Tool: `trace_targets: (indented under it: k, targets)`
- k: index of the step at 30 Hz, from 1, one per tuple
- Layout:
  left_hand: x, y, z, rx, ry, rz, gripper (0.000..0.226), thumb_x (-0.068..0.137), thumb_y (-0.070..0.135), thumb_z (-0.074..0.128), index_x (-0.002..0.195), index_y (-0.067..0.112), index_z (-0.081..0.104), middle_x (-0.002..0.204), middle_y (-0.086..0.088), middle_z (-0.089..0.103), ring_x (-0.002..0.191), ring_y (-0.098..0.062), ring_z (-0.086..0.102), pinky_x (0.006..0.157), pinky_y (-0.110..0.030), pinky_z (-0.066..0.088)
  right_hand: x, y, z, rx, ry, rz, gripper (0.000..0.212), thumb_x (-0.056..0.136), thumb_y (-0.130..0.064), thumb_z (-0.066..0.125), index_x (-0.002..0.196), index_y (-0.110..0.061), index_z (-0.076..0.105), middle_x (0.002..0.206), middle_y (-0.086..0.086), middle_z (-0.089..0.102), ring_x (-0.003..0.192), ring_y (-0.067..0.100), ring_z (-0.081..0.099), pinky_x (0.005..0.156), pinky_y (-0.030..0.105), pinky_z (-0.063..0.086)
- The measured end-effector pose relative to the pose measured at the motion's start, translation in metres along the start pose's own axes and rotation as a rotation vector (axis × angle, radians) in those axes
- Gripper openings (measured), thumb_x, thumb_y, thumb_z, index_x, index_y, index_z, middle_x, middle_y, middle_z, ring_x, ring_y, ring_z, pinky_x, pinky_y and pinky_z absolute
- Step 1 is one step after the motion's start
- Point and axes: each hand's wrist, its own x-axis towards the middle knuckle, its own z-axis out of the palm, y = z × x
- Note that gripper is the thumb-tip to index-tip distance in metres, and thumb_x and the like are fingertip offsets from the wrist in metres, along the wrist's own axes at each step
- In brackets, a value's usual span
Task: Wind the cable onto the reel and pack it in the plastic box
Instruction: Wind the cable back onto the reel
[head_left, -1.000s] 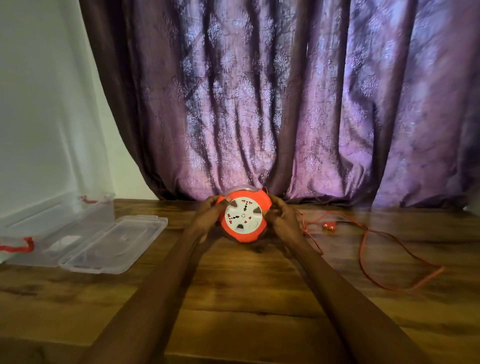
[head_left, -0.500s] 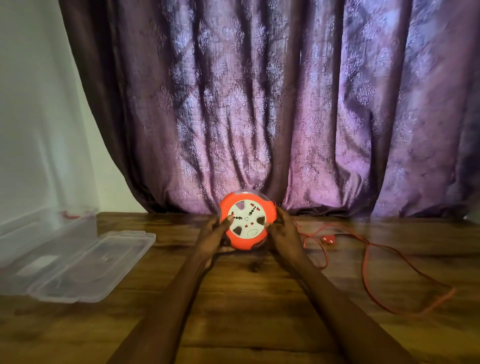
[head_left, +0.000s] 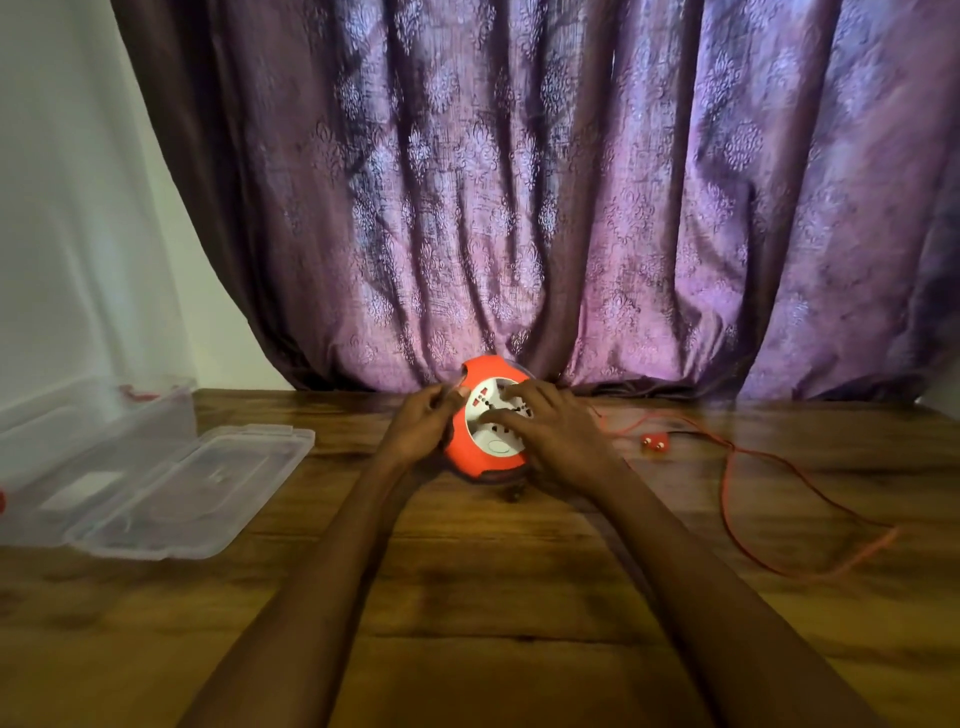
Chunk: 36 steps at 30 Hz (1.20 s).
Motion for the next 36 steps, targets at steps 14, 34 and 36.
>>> trace_targets:
  k: [14, 34, 36]
  targets:
    - [-0.017, 0.017, 0.024, -0.011, 0.036, 0.209, 0.020, 0.087, 0.023, 0.074, 0.107, 0.018, 0.073, 0.075, -0.006, 0.066, 0.062, -0.007, 0.061, 0.060, -0.018, 0.052, 0.014, -0.025, -0.010, 0.283, 0.074, 0.786, 0.064, 0.071, -0.067, 0.067, 0.128, -0.046, 0.048, 0.105, 0.011, 0.071, 0.104, 0.033, 0.061, 0.084, 0.039, 0.044]
    - [-0.031, 0.024, 0.042, -0.123, 0.372, 0.096, 0.025, 0.088, 0.009, 0.071, 0.112, 0.005, 0.063, 0.083, 0.002, 0.062, 0.064, 0.006, 0.055, 0.055, -0.006, 0.044, 0.003, -0.017, -0.010, 1.262, -0.008, 1.087, 0.024, 0.096, -0.036, 0.061, 0.094, -0.013, 0.066, 0.078, 0.005, 0.077, 0.045, 0.014, 0.056, 0.042, 0.029, 0.046]
    - [-0.026, 0.025, 0.027, -0.081, 0.374, 0.068, 0.020, 0.091, 0.013, 0.068, 0.108, 0.003, 0.067, 0.081, -0.003, 0.065, 0.060, 0.002, 0.056, 0.049, -0.008, 0.044, -0.003, -0.010, -0.007, 0.643, 0.009, 0.797, 0.020, 0.092, -0.037, 0.063, 0.092, -0.019, 0.072, 0.089, 0.004, 0.074, 0.071, 0.023, 0.064, 0.063, 0.041, 0.053]
